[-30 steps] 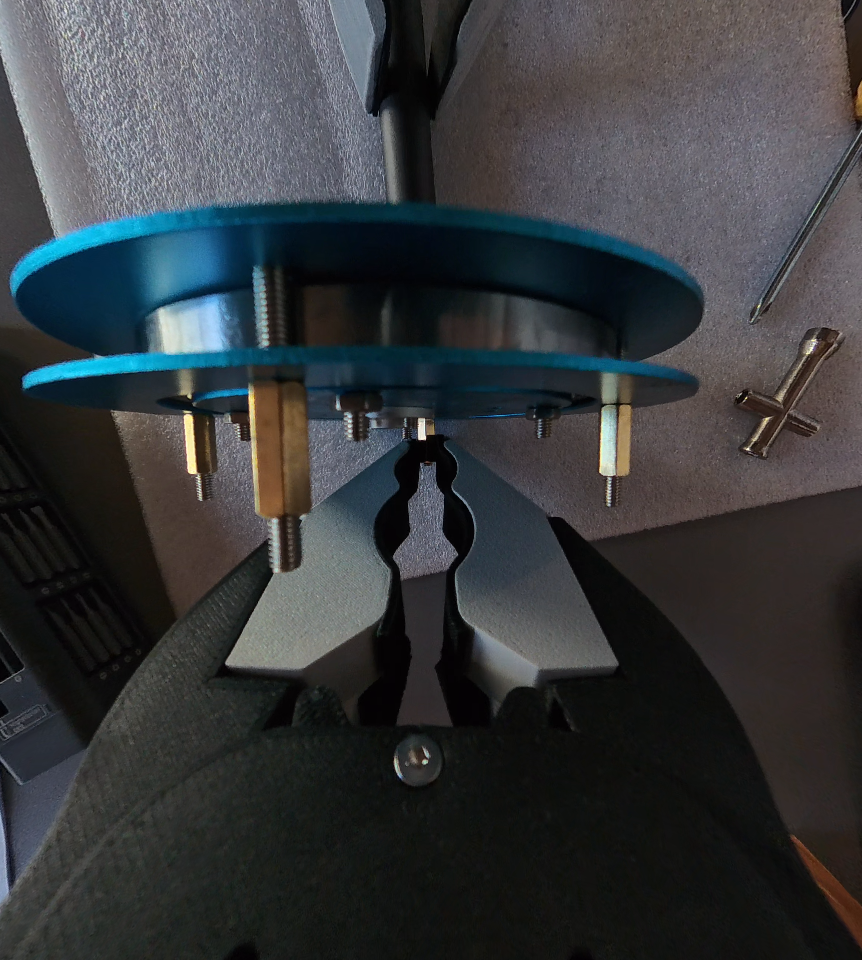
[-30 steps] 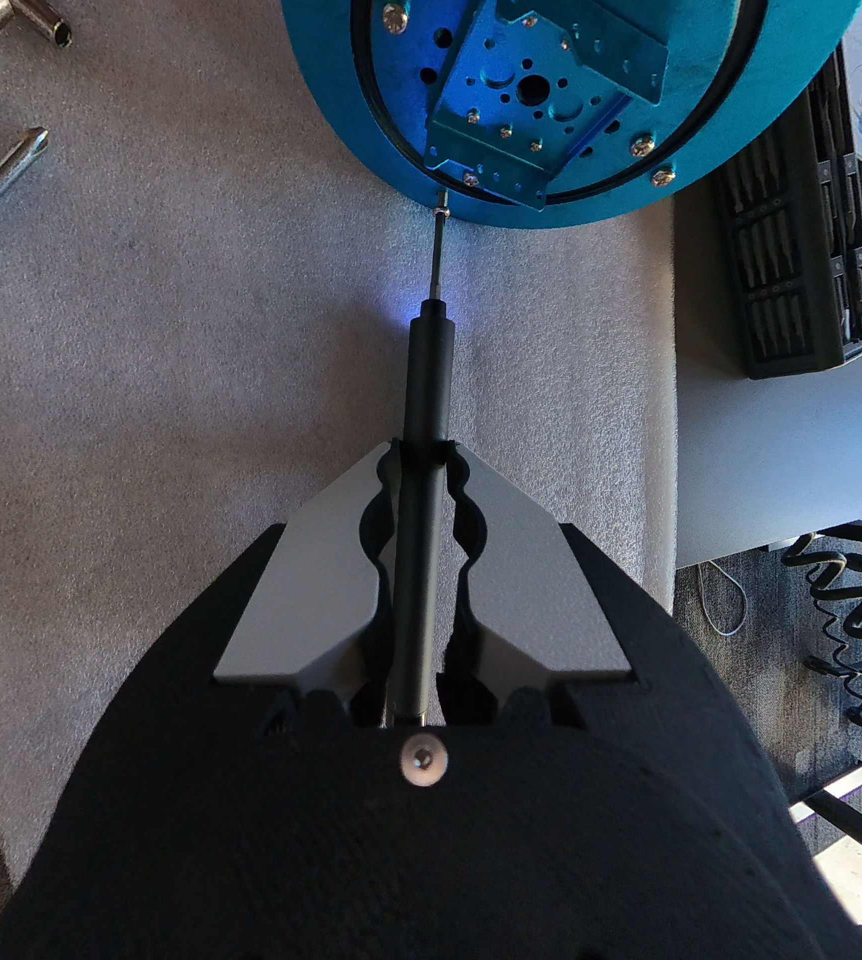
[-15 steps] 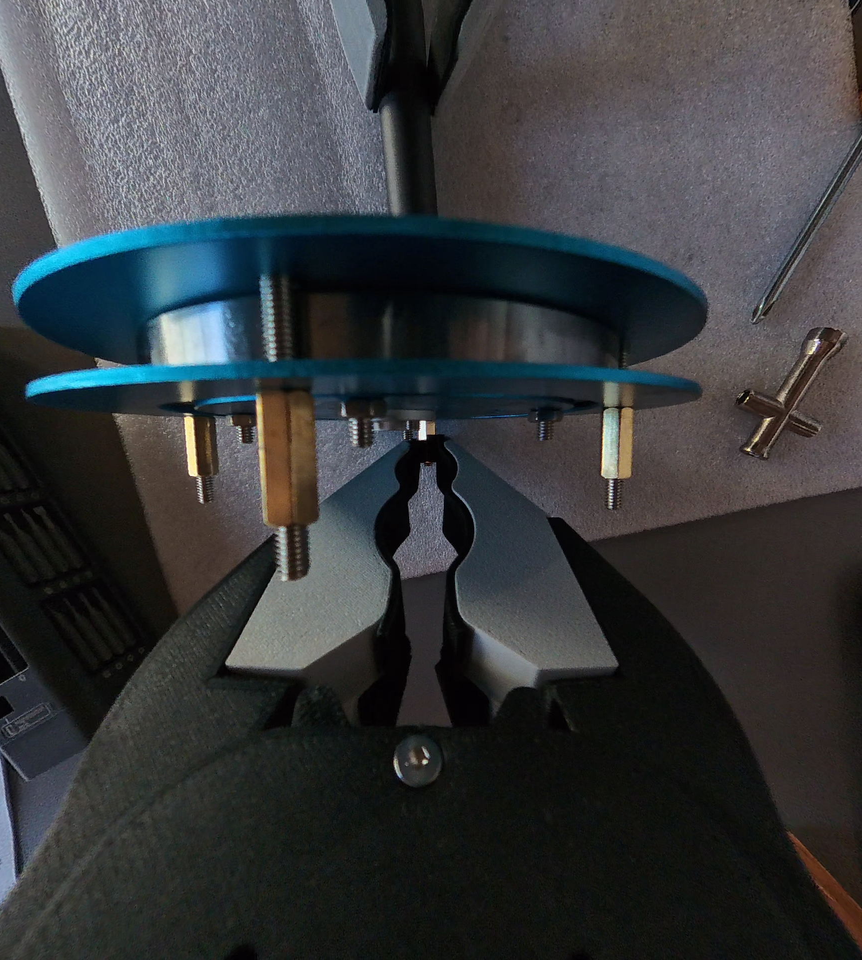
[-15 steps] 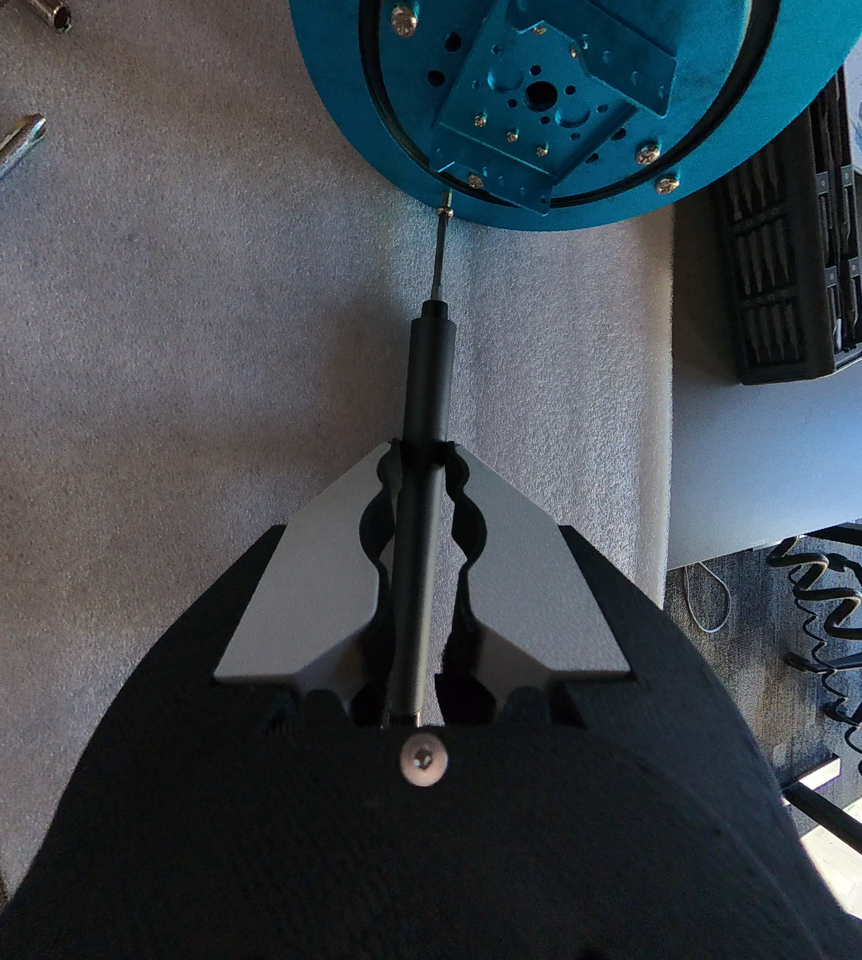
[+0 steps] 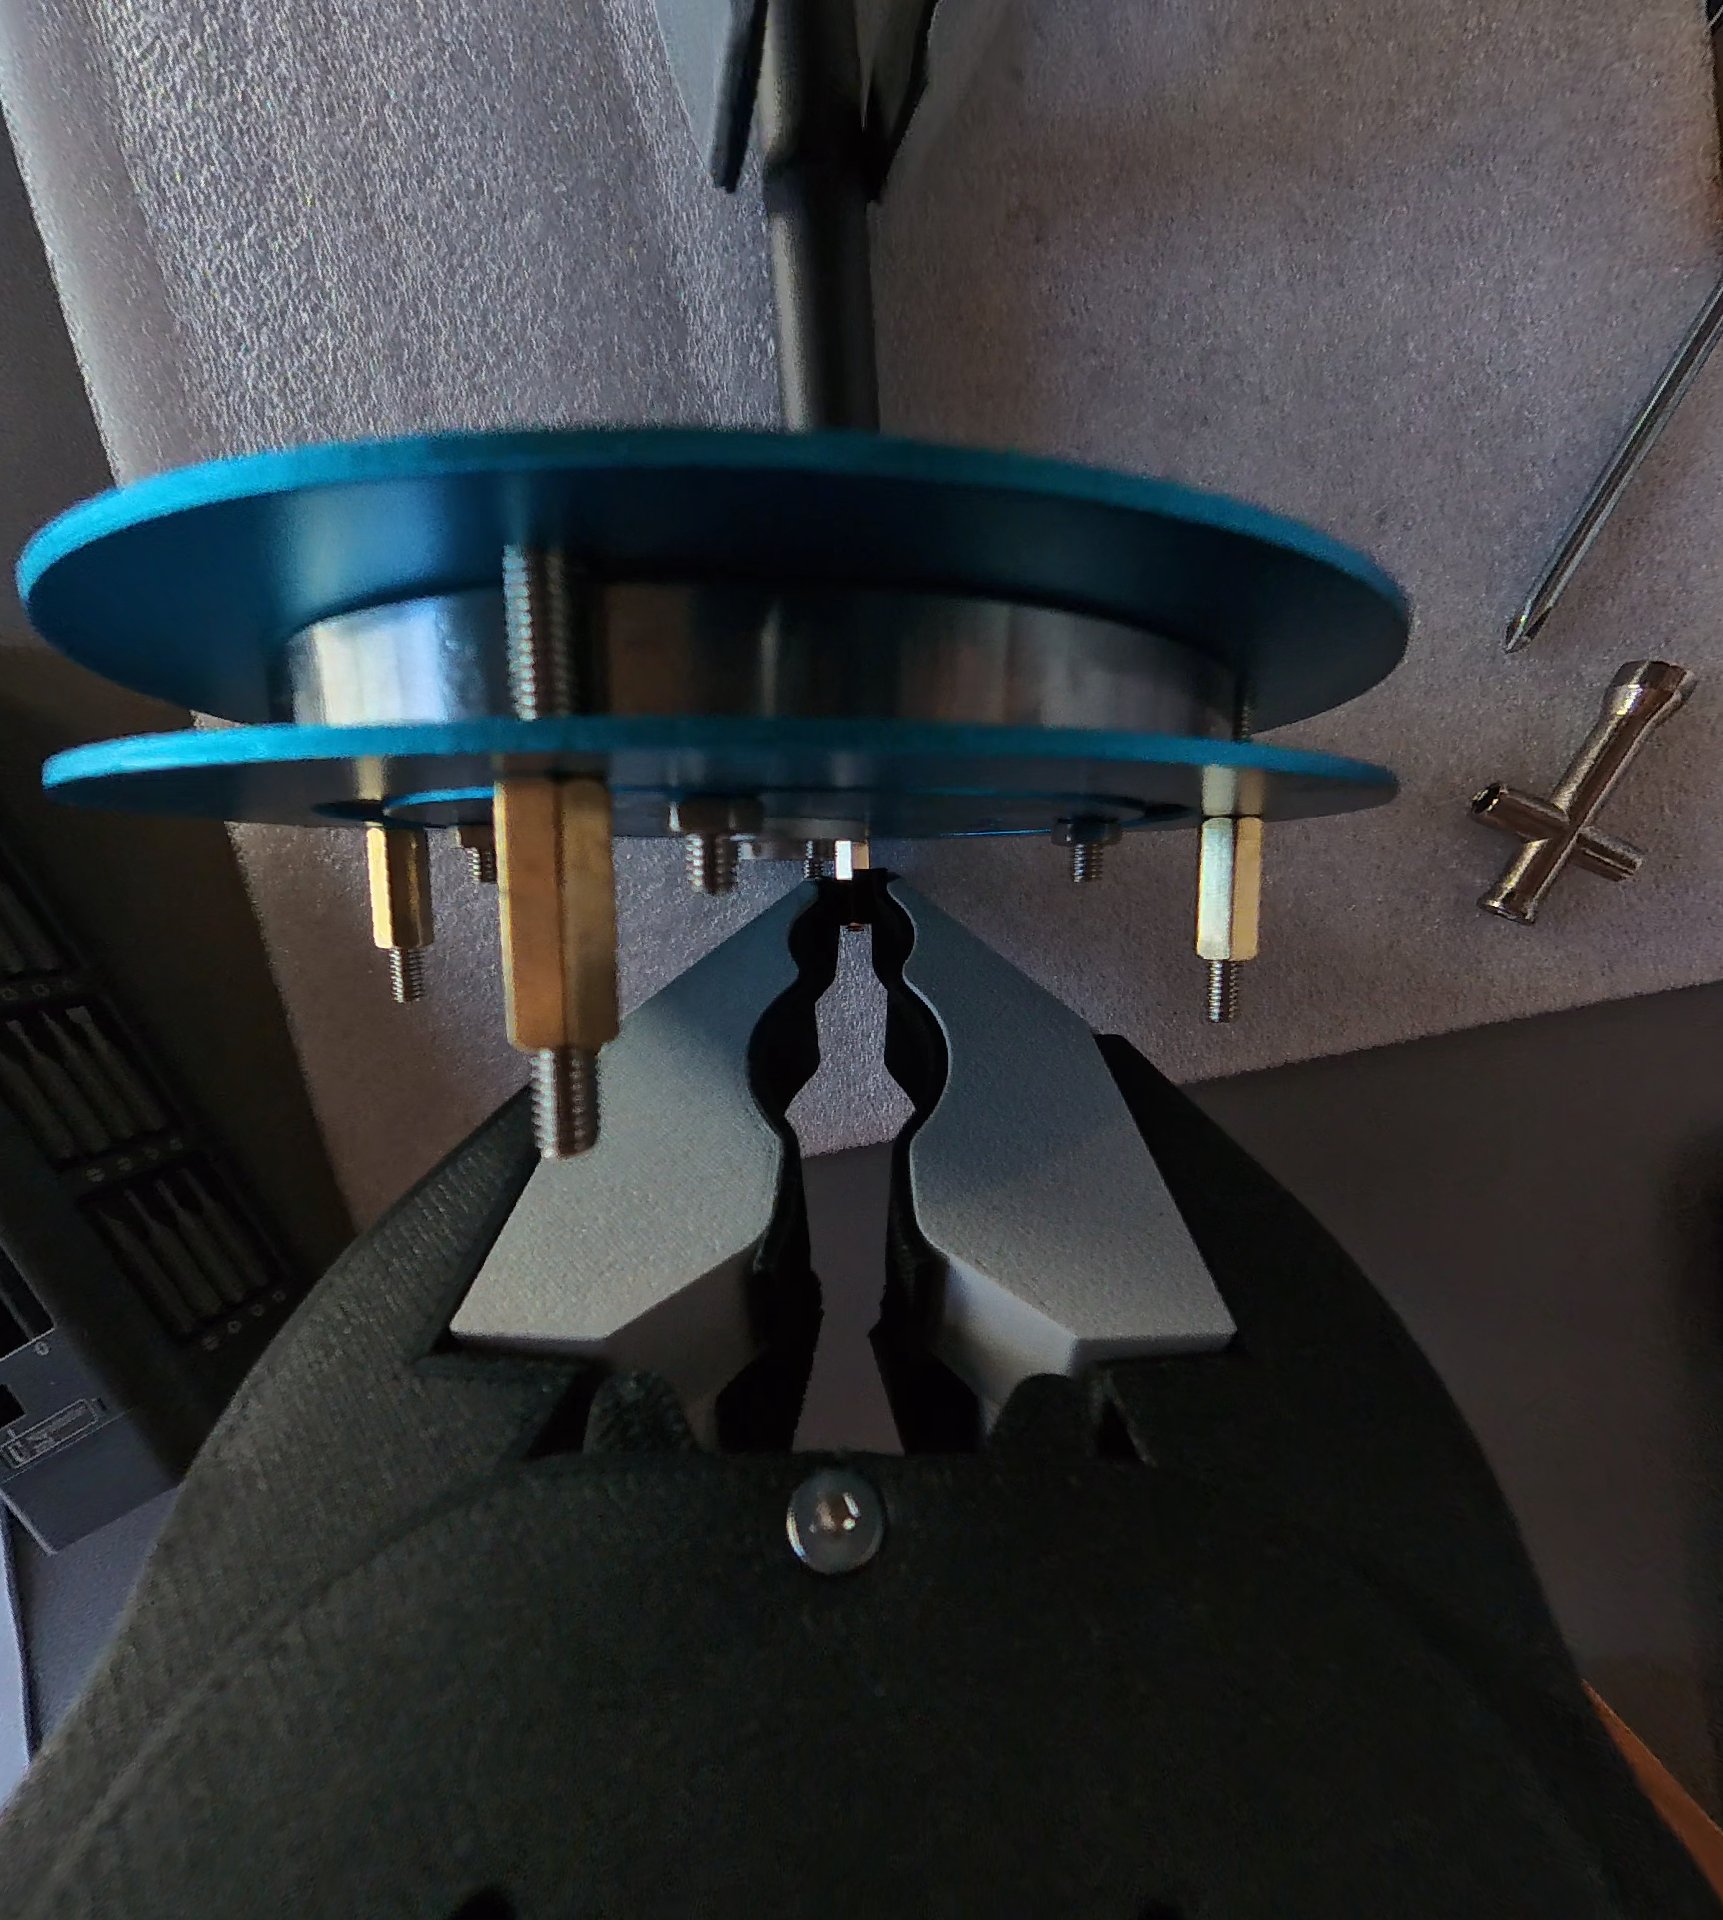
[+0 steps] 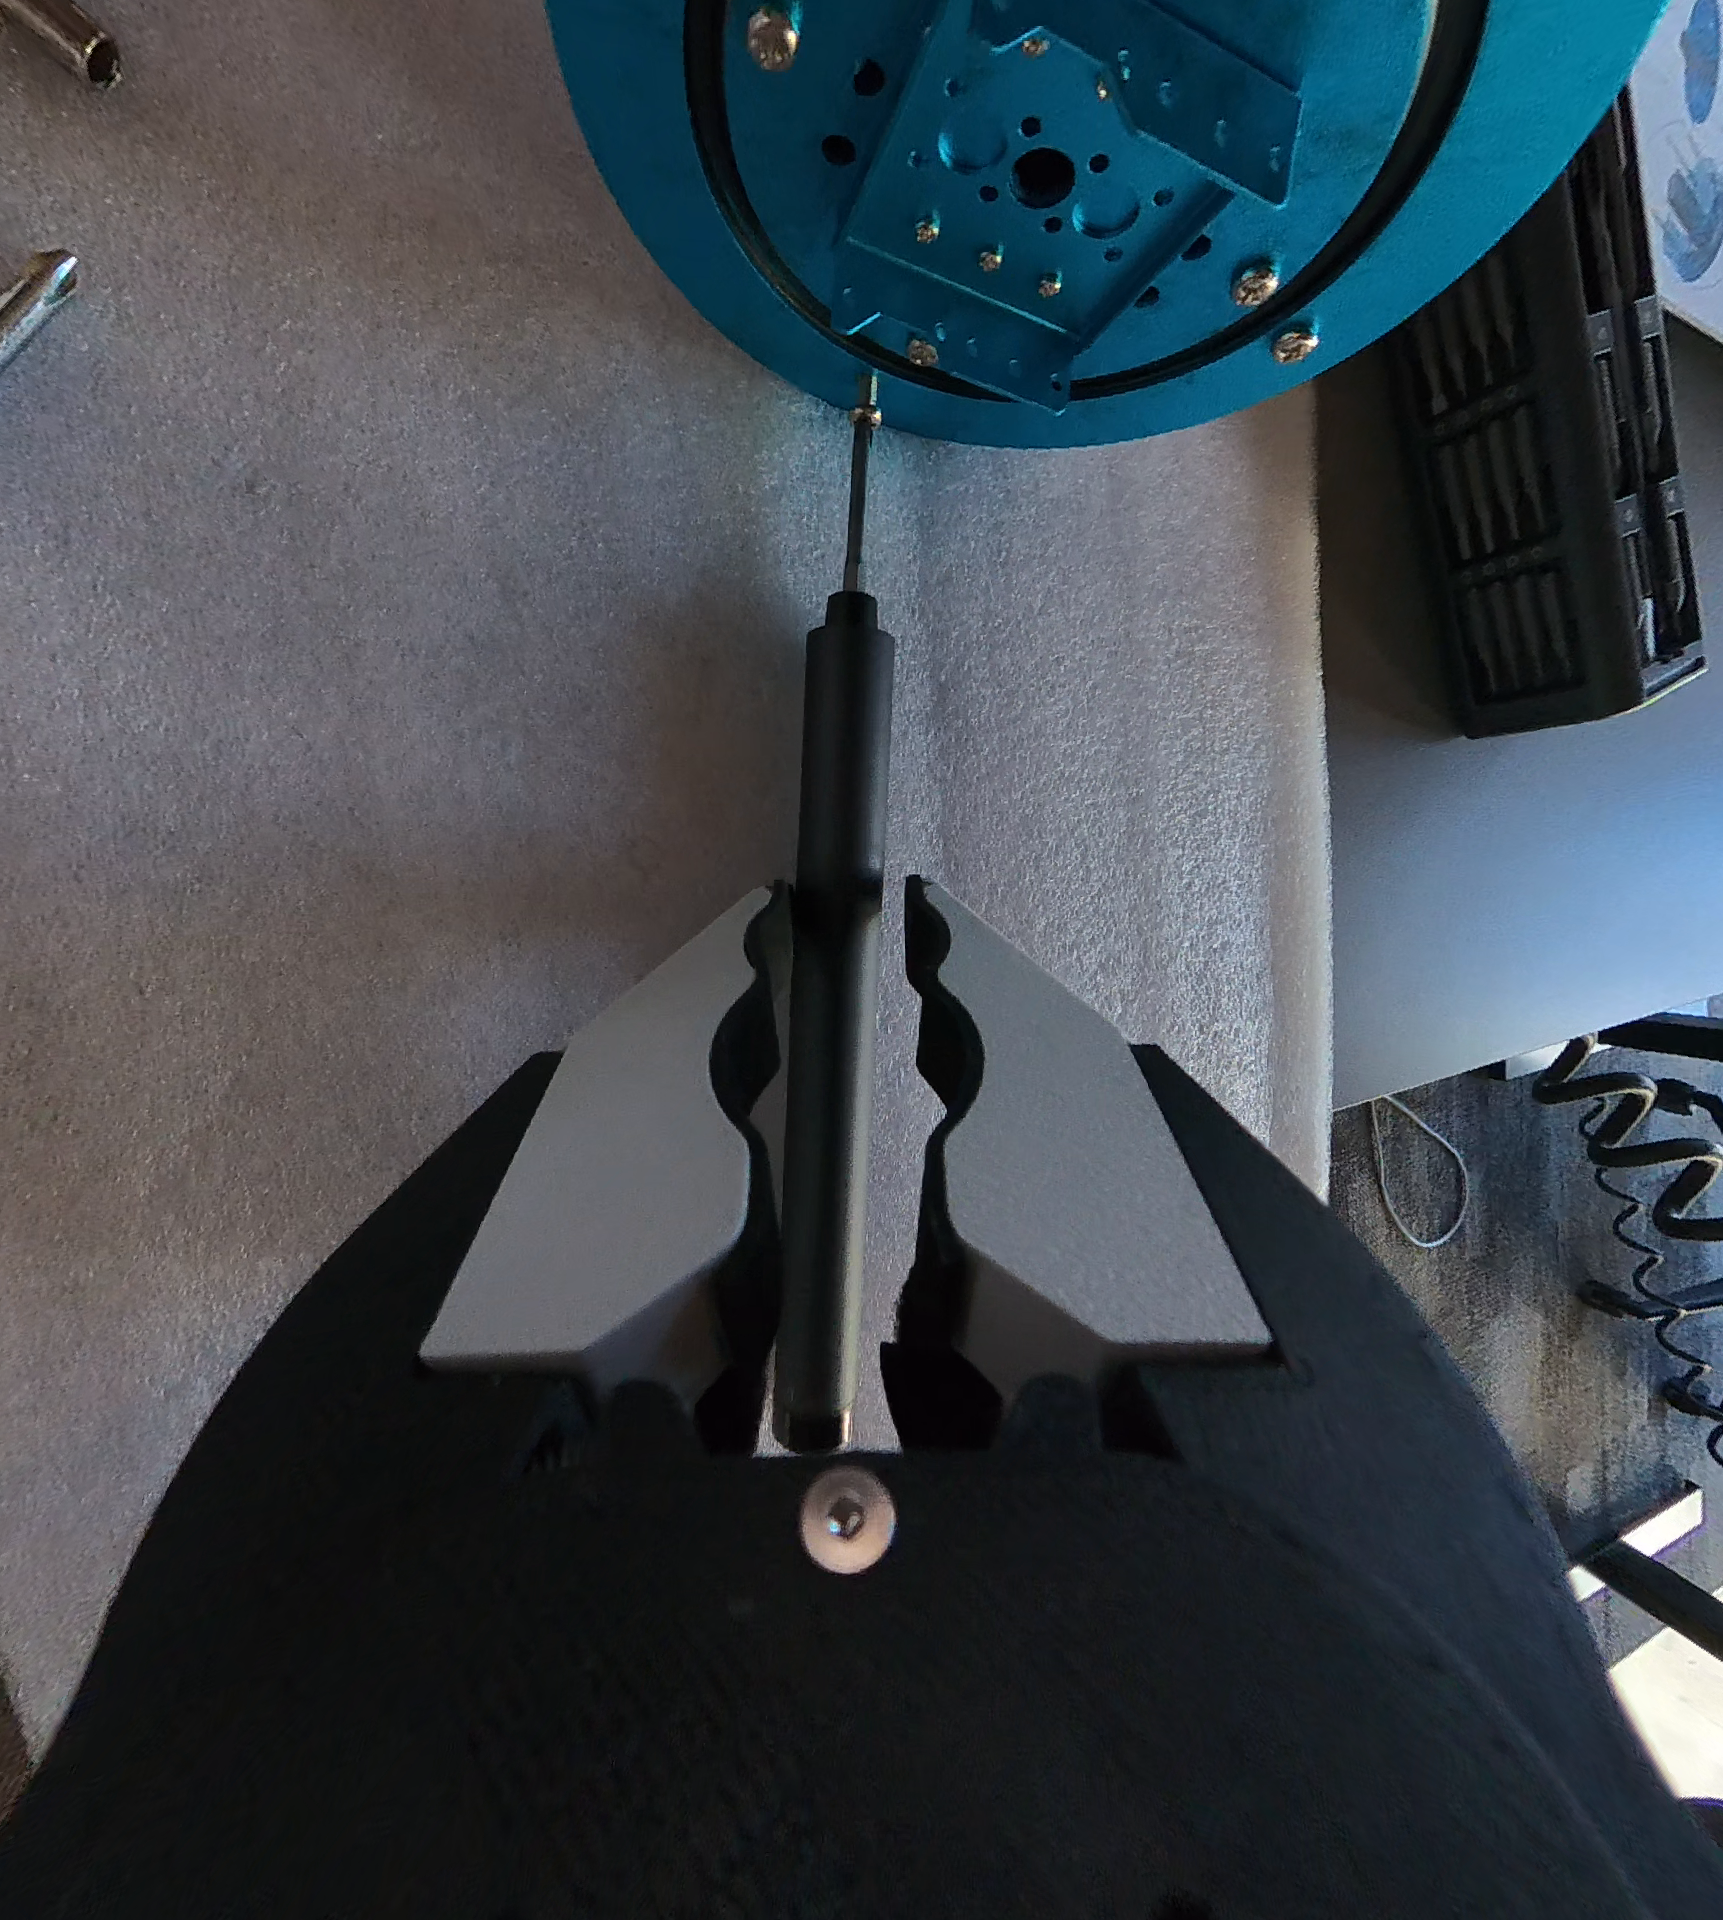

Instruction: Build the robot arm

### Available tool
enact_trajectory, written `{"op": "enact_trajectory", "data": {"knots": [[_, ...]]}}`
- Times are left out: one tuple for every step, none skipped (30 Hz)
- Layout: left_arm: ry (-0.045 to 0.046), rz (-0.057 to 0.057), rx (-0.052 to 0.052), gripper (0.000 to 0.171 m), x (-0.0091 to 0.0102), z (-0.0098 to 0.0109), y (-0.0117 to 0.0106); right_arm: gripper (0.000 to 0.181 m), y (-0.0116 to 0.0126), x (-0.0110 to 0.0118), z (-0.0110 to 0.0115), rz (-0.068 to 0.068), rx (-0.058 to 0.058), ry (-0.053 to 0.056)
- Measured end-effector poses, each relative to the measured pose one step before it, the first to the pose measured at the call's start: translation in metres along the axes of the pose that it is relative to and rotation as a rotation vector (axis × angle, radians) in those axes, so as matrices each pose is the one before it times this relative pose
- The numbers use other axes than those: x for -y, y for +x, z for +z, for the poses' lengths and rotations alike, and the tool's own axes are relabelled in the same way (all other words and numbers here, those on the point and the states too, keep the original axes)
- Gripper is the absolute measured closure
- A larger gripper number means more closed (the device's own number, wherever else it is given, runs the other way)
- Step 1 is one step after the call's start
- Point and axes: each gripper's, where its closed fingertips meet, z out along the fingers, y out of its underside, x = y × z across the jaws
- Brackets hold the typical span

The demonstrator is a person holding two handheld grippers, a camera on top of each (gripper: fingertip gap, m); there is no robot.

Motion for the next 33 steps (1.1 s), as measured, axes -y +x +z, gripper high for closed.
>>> {"op": "enact_trajectory", "data": {"knots": [[-0.00003,0.0002,0.0000,0.167,0.00008,0.00004,0.00001,0.162,-0.00067,-0.00022,0.00041,0.0001,0.0015,0.0008],[-0.00042,0.0008,-0.0001,0.167,-0.00006,-0.00003,-0.00005,0.163,-0.00097,-0.00065,0.00103,0.0110,0.0107,-0.0014],[-0.00067,0.0008,-0.0004,0.167,-0.00001,0.00000,0.00003,0.163,-0.00009,-0.00059,0.00111,0.0149,0.0103,-0.0005],[-0.00081,0.0002,-0.0009,0.167,0.00001,0.00001,-0.00007,0.164,-0.00014,0.00012,0.00055,0.0182,0.0159,0.0052],[-0.00074,-0.0001,-0.0009,0.167,0.00000,0.00000,0.00006,0.165,-0.00025,-0.00008,0.00021,0.0267,0.0229,0.0051],[-0.00083,-0.0002,-0.0006,0.167,0.00001,0.00001,-0.00008,0.165,-0.00007,0.00003,-0.00003,0.0305,0.0263,0.0064],[-0.00079,0.0002,0.0000,0.167,0.00006,0.00003,0.00003,0.166,-0.00029,0.00011,-0.00001,0.0338,0.0308,0.0077],[-0.00041,0.0007,0.0002,0.167,-0.00012,0.00005,0.00002,0.166,-0.00113,0.00000,-0.00029,0.0360,0.0409,0.0037],[-0.00021,0.0003,0.0001,0.167,0.00006,0.00003,-0.00002,0.166,-0.00171,0.00002,-0.00022,0.0399,0.0480,0.0030],[-0.00039,0.0001,0.0001,0.167,-0.00005,-0.00003,-0.00001,0.166,-0.00156,0.00019,-0.00006,0.0414,0.0488,0.0020],[-0.00075,0.0006,0.0004,0.167,0.00005,0.00002,0.00005,0.166,-0.00058,-0.00012,0.00017,0.0407,0.0420,0.0005],[-0.00067,0.0008,0.0007,0.167,-0.00002,-0.00002,-0.00003,0.166,-0.00064,-0.00023,-0.00008,0.0387,0.0422,0.0008],[-0.00040,0.0005,0.0009,0.167,0.00001,0.00000,-0.00004,0.166,-0.00116,-0.00050,0.00000,0.0351,0.0424,-0.0041],[-0.00038,0.0006,0.0011,0.167,0.00000,-0.00001,0.00002,0.166,-0.00047,-0.00007,0.00011,0.0297,0.0344,-0.0011],[-0.00015,0.0006,0.0012,0.167,0.00003,0.00000,0.00002,0.166,-0.00001,0.00017,-0.00006,0.0109,0.0227,-0.0014],[0.00005,-0.0002,0.0009,0.167,-0.00001,-0.00001,-0.00001,0.166,-0.00006,0.00027,0.00014,-0.0128,0.0068,0.0020],[0.00007,-0.0004,0.0006,0.167,-0.00001,-0.00001,0.00004,0.166,0.00013,0.00045,-0.00025,-0.0297,-0.0103,0.0049],[0.00024,0.0002,0.0005,0.167,0.00002,0.00000,0.00002,0.160,0.00191,0.00089,-0.00137,-0.0322,-0.0318,0.0090],[0.00049,0.0001,0.0002,0.167,-0.00002,-0.00001,-0.00006,0.155,0.00138,0.00168,-0.00277,-0.0308,-0.0319,0.0116],[0.00066,-0.0004,-0.0002,0.167,0.00000,0.00000,0.00003,0.155,0.00037,0.00269,-0.00347,-0.0268,-0.0292,0.0155],[0.00088,-0.0005,-0.0006,0.167,0.00005,0.00003,-0.00001,0.155,0.00133,0.00228,-0.00347,-0.0214,-0.0367,0.0104],[0.00095,-0.0007,-0.0009,0.167,-0.00002,0.00000,0.00004,0.156,-0.00029,0.00114,-0.00247,-0.0166,-0.0275,-0.0007],[0.00073,-0.0006,-0.0009,0.167,-0.00004,-0.00001,-0.00007,0.156,-0.00188,0.00050,-0.00076,-0.0095,-0.0132,-0.0044],[0.00050,0.0000,-0.0007,0.167,0.00000,0.00001,-0.00002,0.156,-0.00044,-0.00103,0.00104,0.0051,-0.0114,-0.0135],[0.00041,0.0002,-0.0007,0.167,0.00006,0.00003,0.00008,0.155,-0.00024,-0.00263,0.00238,0.0118,-0.0012,-0.0195],[0.00038,-0.0001,-0.0008,0.167,0.00000,0.00001,-0.00010,0.155,-0.00006,-0.00254,0.00282,0.0123,0.0040,-0.0156],[0.00026,-0.0005,-0.0005,0.167,-0.00005,-0.00002,0.00008,0.155,0.00040,-0.00093,0.00243,0.0103,0.0036,-0.0042],[0.00039,-0.0006,0.0003,0.167,0.00006,0.00003,0.00000,0.155,0.00002,0.00044,0.00184,0.0068,0.0045,0.0037],[0.00080,-0.0002,0.0013,0.167,-0.00001,-0.00001,0.00000,0.155,-0.00224,-0.00049,0.00155,0.0009,0.0122,-0.0062],[0.00096,0.0001,0.0019,0.167,-0.00001,-0.00002,-0.00001,0.156,-0.00030,-0.00124,0.00146,-0.0066,-0.0054,-0.0144],[0.00100,-0.0001,0.0017,0.167,0.00001,0.00000,-0.00005,0.161,0.00079,-0.00153,0.00135,-0.0172,-0.0169,-0.0161],[0.00088,-0.0002,0.0009,0.167,0.00000,-0.00001,0.00006,0.165,-0.00044,-0.00069,0.00090,-0.0183,-0.0087,-0.0101],[0.00031,-0.0001,0.0001,0.167,-0.00004,-0.00002,-0.00004,0.166,0.00003,0.00047,0.00000,-0.0048,-0.0059,-0.0021]]}}
